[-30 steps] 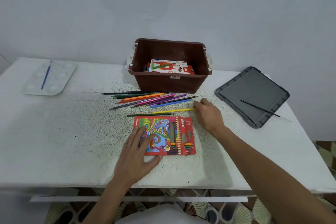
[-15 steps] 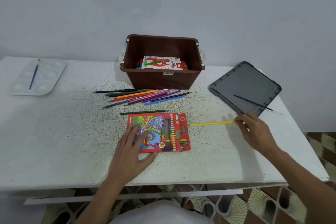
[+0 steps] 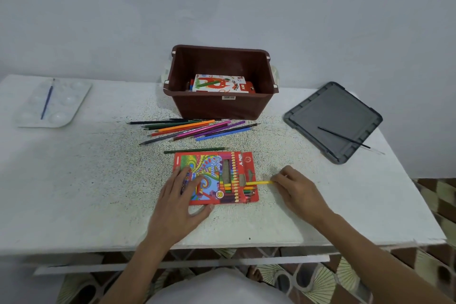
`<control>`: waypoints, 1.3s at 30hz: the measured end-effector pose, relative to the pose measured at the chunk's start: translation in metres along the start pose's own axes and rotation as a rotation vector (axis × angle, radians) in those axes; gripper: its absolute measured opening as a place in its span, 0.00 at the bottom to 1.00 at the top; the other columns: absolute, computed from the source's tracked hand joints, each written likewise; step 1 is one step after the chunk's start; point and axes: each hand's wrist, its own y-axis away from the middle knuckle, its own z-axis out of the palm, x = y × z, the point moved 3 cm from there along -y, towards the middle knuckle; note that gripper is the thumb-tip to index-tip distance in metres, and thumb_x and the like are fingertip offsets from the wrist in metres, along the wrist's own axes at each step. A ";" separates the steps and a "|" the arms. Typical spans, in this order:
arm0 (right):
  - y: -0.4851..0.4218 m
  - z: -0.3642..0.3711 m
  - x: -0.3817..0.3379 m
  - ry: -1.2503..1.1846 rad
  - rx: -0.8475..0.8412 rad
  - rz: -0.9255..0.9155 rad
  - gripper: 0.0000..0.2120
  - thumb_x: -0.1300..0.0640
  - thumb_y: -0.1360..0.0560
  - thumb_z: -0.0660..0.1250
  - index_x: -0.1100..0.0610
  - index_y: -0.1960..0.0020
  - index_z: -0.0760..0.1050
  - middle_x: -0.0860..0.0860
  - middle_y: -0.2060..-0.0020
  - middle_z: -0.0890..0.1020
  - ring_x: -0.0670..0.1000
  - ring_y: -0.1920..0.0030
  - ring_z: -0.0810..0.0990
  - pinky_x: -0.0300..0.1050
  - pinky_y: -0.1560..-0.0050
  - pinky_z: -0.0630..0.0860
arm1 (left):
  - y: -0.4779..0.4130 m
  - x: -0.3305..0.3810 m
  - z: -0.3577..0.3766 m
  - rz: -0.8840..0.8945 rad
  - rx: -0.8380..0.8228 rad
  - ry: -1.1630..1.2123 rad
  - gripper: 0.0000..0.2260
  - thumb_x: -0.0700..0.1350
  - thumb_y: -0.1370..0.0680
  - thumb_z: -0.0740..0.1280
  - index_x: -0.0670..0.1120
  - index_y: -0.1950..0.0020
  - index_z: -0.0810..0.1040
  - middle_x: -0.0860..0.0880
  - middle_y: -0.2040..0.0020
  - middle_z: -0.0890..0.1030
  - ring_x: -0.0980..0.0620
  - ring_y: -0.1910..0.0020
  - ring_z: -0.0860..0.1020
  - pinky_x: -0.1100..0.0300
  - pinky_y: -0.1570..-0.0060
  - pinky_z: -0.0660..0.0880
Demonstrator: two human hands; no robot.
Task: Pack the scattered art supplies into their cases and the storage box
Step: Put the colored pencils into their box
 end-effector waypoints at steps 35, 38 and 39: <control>-0.143 0.027 0.016 0.292 -0.308 0.322 0.31 0.64 0.21 0.59 0.50 0.21 0.55 0.59 0.43 0.72 0.61 0.49 0.78 0.50 0.60 0.71 | 0.001 0.000 0.000 -0.004 0.013 0.007 0.30 0.69 0.27 0.63 0.56 0.29 0.70 0.51 0.23 0.62 0.50 0.22 0.54 0.49 0.29 0.60; -0.144 0.025 0.021 0.349 -0.257 0.376 0.22 0.62 0.20 0.58 0.53 0.27 0.66 0.59 0.45 0.74 0.61 0.50 0.79 0.50 0.62 0.72 | 0.000 0.000 0.000 0.007 0.019 0.010 0.30 0.68 0.27 0.64 0.55 0.29 0.70 0.51 0.23 0.62 0.50 0.22 0.54 0.49 0.29 0.60; -0.143 0.024 0.023 0.384 -0.233 0.385 0.18 0.61 0.20 0.59 0.55 0.30 0.69 0.59 0.45 0.74 0.60 0.50 0.78 0.50 0.62 0.71 | 0.000 0.000 0.000 0.006 0.020 0.011 0.30 0.68 0.27 0.64 0.55 0.29 0.70 0.51 0.23 0.62 0.50 0.22 0.54 0.48 0.29 0.60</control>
